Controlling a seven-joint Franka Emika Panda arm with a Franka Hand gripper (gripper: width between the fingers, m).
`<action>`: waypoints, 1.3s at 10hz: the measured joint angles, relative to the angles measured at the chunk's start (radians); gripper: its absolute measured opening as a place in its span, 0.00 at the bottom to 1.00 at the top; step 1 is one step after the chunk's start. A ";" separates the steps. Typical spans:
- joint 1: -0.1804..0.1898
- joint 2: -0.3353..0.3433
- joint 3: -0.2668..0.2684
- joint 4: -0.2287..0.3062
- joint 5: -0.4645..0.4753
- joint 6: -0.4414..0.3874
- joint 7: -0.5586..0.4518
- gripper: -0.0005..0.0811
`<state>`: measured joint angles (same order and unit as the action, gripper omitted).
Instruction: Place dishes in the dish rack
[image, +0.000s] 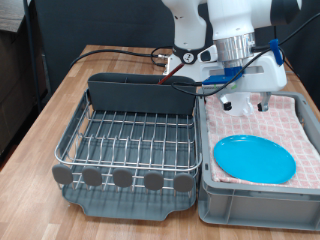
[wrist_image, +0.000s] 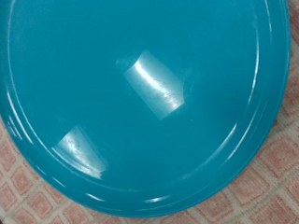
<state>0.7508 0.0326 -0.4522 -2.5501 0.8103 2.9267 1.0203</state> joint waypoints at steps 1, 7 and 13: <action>-0.001 0.015 0.009 0.002 0.071 0.010 -0.064 0.99; -0.016 0.137 0.058 0.085 0.446 0.012 -0.415 0.99; -0.017 0.216 0.065 0.150 0.564 -0.002 -0.502 0.99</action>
<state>0.7342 0.2481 -0.3871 -2.4004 1.3741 2.9248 0.5179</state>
